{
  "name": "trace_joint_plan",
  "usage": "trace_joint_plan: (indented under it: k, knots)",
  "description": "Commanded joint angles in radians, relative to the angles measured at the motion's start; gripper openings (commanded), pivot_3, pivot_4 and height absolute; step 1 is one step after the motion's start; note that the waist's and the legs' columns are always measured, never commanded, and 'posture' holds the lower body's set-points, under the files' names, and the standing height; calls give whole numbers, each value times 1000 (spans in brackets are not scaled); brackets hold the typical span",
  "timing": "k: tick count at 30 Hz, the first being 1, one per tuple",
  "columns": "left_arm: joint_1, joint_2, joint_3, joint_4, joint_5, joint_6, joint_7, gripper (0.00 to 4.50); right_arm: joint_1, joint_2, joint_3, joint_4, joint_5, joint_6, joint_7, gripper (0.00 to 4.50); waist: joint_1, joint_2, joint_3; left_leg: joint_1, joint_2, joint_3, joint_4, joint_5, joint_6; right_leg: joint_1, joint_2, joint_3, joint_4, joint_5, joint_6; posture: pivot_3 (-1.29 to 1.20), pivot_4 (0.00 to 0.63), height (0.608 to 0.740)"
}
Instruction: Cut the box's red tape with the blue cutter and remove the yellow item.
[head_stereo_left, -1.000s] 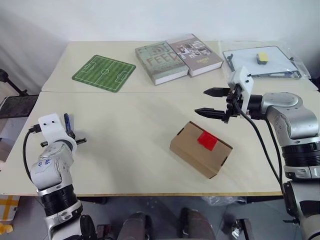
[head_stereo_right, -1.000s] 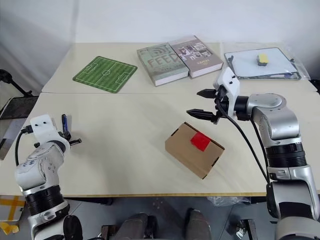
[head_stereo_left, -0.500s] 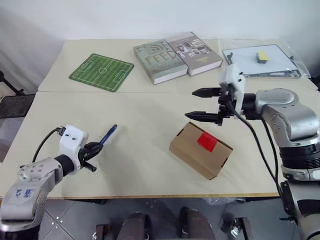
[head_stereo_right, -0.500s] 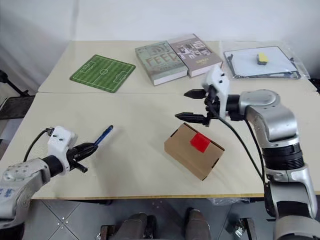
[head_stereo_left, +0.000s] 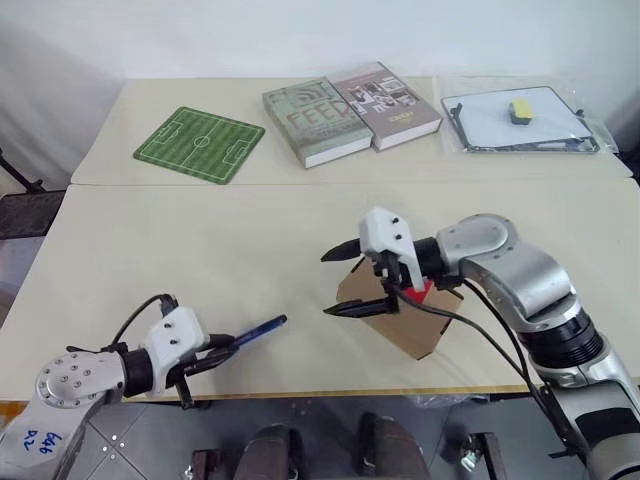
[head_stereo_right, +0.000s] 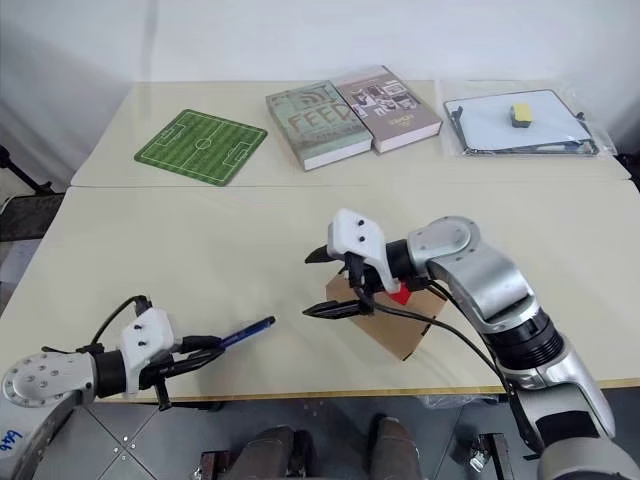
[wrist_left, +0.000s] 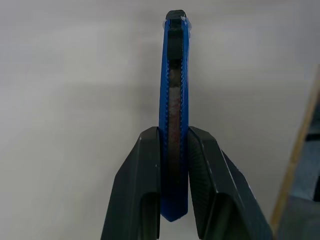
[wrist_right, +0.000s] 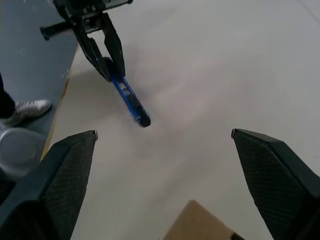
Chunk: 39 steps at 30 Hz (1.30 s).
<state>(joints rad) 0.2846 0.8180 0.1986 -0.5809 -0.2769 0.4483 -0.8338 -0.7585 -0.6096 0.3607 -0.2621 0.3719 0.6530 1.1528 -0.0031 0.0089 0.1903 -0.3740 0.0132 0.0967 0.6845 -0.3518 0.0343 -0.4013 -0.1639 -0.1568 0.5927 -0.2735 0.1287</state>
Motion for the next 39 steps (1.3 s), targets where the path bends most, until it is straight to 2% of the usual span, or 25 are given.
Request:
trace_joint_plan:
  k: [1, 7, 9, 12, 21, 39]
  knots:
    - [7, 7, -64, 17, 73, -65, 12, 429, -28, 66, 74, -23, -59, -52, -28, 4500, -1, 0, 0, 0, 0, 0, 0, 0, 0, 0, 0, 0, 0, 0, 0, 0, 150, 740]
    - [-10, 6, -159, 69, 148, -115, 20, 429, -71, 132, 248, 51, -244, -122, -59, 4500, 7, 1, -1, 1, -1, 1, 0, 0, 0, -1, -1, 1, 2, 0, 0, 0, 150, 740]
    - [-16, 9, -171, 75, 154, -116, 21, 429, -75, 127, 295, 66, -297, -173, -39, 4105, 7, 1, -2, 1, -2, 0, 0, 0, 1, 0, -1, 1, 2, 0, 0, 0, 150, 740]
    - [-22, 10, -176, 77, 154, -114, 20, 429, -76, 116, 335, 85, -357, -235, -15, 3173, 5, 3, -3, 2, -2, 0, 0, 0, 1, 0, -2, 0, 2, 0, 0, 0, 150, 740]
    - [-29, 19, -176, 88, 145, -98, 9, 429, -48, 116, 319, 102, -403, -271, 23, 37, 3, 3, -3, 4, -1, 0, 0, 1, 1, 3, -1, 0, 2, 0, 0, 0, 150, 740]
    - [-61, 6, -186, 91, 136, -85, 9, 429, -12, 205, 353, 206, -457, -317, 16, 37, 2, 9, -7, 7, -1, 0, 0, 1, 1, 6, -1, 0, 2, 0, 0, 0, 150, 740]
